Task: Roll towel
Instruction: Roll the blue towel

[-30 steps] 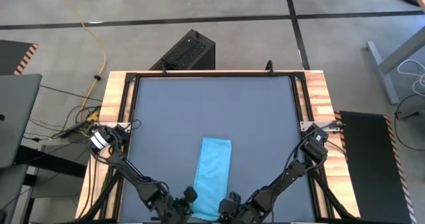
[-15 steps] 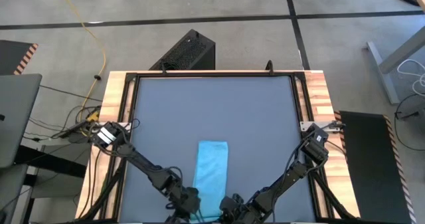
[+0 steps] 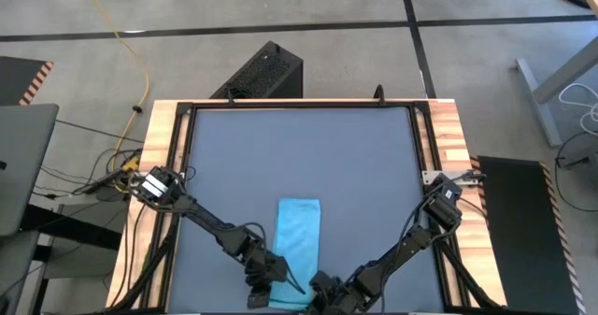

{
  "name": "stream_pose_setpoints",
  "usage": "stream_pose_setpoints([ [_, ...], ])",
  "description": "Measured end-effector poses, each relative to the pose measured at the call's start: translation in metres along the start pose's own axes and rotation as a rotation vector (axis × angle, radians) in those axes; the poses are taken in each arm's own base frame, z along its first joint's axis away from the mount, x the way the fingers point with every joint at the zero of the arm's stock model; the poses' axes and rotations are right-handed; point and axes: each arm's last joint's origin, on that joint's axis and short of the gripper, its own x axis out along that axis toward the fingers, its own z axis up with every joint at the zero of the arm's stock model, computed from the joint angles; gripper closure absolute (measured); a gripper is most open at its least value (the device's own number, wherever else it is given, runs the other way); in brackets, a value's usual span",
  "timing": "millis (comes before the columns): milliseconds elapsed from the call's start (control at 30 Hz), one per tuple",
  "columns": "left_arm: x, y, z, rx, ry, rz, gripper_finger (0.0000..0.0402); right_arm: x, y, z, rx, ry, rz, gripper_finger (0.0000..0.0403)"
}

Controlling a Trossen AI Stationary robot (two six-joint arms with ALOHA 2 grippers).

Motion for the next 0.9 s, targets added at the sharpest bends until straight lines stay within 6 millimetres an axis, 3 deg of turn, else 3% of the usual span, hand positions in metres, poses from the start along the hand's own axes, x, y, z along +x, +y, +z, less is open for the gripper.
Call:
stream_pose_setpoints([
  [233,0.001,0.005,-0.008,-0.074,0.076,0.043,0.0366,0.000,0.000,0.000,0.113,0.012,0.003,0.0387],
  [500,-0.006,-0.002,-0.010,0.040,0.114,-0.001,0.0297,0.000,0.000,0.000,0.183,0.015,0.001,0.0387],
  [767,-0.048,-0.048,-0.022,0.311,-0.106,0.145,0.0293,0.001,0.001,0.007,0.192,0.025,-0.004,0.0387],
  [900,-0.046,-0.072,-0.041,0.614,-0.230,0.273,0.0294,0.001,0.001,0.009,0.196,0.025,-0.005,0.0387],
])
